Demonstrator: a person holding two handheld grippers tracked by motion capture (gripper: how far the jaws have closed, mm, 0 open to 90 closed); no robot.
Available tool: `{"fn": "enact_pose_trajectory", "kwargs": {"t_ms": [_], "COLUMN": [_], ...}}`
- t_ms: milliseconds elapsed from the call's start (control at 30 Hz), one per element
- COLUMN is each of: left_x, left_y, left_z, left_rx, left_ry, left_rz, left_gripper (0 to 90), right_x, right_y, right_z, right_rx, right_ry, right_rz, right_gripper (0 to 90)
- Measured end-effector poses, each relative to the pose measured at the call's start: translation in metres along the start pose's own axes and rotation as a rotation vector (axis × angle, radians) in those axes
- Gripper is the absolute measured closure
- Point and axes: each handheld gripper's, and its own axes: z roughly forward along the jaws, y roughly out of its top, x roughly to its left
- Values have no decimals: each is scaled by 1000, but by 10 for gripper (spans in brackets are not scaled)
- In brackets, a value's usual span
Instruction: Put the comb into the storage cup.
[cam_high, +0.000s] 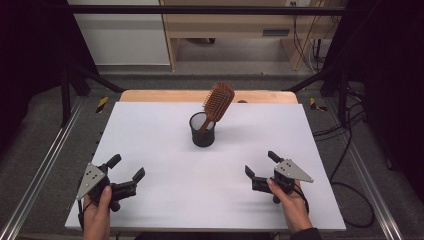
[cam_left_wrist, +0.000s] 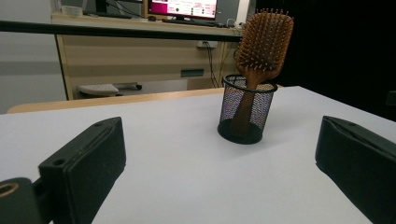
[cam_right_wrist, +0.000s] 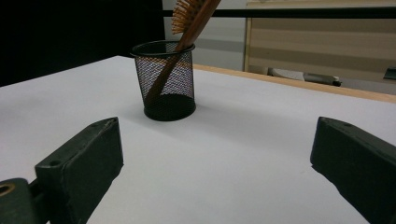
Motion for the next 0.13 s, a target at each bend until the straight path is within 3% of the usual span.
{"fn": "enact_pose_trajectory", "kwargs": {"t_ms": [133], "left_x": [0], "left_y": [0], "left_z": [0], "left_rx": [-2], "left_ry": [-1], "left_rz": [-3], "left_gripper": [22], "right_x": [-1], "right_y": [-1], "right_z": [-1], "right_rx": [10], "right_ry": [-10], "right_rz": [7], "right_gripper": [25]}}
